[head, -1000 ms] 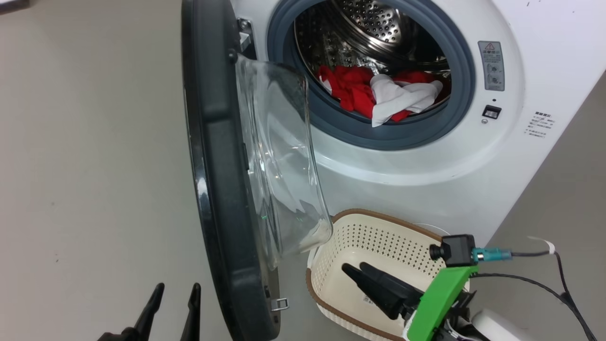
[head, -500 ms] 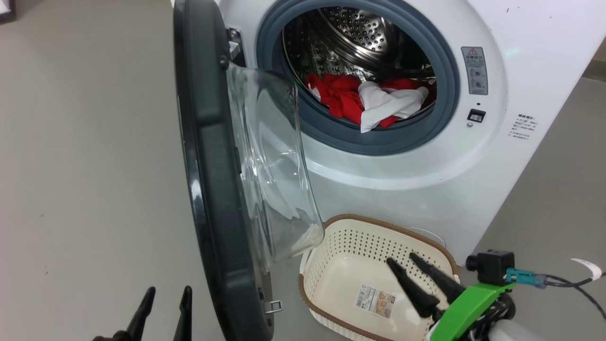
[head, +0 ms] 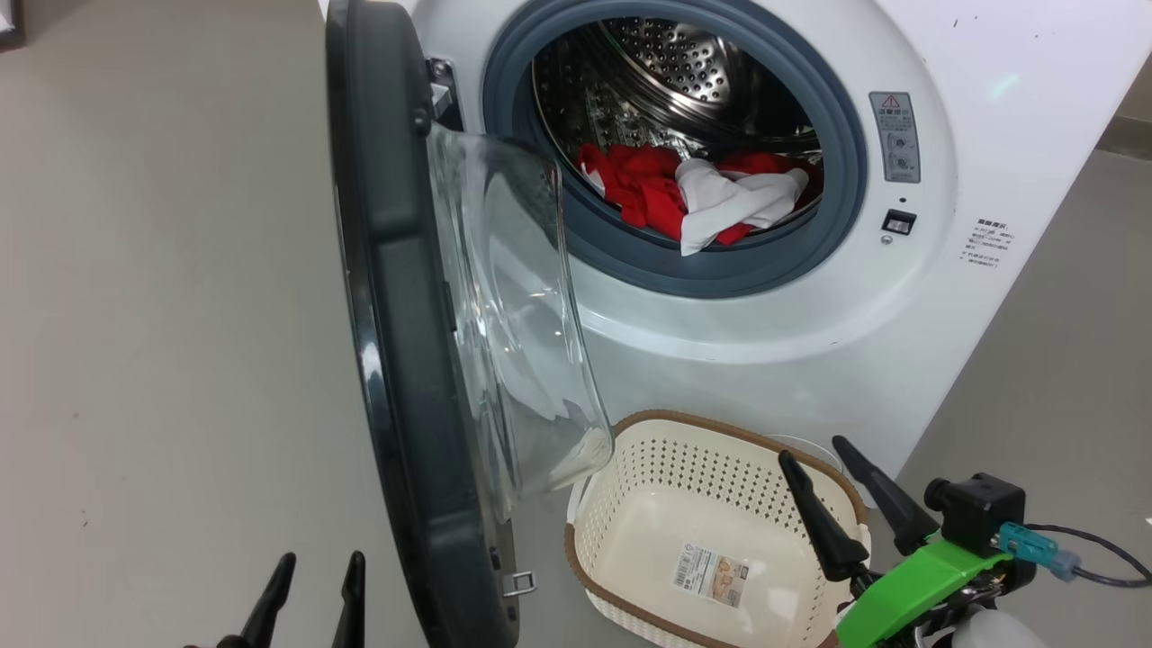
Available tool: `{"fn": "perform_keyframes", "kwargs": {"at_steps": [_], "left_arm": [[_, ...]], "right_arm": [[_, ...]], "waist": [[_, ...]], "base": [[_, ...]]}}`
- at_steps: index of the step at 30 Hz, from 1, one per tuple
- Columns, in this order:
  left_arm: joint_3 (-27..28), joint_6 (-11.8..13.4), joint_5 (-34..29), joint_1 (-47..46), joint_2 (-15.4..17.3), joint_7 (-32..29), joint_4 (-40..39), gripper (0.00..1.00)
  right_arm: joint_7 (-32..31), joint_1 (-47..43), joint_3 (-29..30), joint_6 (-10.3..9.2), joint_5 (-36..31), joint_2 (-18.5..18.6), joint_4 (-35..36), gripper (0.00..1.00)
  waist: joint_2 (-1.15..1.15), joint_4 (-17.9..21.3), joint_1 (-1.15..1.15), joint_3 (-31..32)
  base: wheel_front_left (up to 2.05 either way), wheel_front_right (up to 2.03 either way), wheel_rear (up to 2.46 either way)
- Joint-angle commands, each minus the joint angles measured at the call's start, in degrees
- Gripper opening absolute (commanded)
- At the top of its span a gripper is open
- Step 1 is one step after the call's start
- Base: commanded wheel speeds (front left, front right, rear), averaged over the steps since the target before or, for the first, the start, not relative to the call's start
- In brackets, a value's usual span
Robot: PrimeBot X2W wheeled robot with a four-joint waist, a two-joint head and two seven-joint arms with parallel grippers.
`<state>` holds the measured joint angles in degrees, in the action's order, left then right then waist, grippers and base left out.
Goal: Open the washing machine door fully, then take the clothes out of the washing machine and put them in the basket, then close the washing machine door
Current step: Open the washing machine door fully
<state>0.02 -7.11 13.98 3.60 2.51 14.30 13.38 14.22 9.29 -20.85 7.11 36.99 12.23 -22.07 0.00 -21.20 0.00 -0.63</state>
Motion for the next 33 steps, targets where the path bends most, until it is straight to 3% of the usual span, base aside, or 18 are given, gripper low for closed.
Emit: {"fn": "perform_keyframes", "kwargs": {"at_steps": [1, 12, 33], "left_arm": [[1.99, -0.35, -0.83, -1.34, 0.37, 0.70, -1.38, 1.00], [1.95, -0.36, -2.01, -0.94, 0.37, 0.70, -2.62, 1.00], [1.81, -0.37, -2.24, -0.84, 0.37, 0.70, -2.73, 1.00]], "right_arm": [[0.77, -0.65, 0.89, 0.37, -2.48, -0.54, 2.27, 1.00], [0.77, -8.07, 9.40, 0.37, -13.59, -5.51, 7.04, 1.00], [0.77, -10.40, 11.71, 0.37, -15.96, -7.21, 6.11, 1.00]], "waist": [[0.00, -0.09, 0.00, 0.10], [0.00, -0.51, 0.00, 0.84], [0.00, -0.87, 0.00, 0.95]], "base": [[0.00, 0.00, 0.00], [0.00, 0.00, 0.00], [0.00, 0.00, 0.00]]}}
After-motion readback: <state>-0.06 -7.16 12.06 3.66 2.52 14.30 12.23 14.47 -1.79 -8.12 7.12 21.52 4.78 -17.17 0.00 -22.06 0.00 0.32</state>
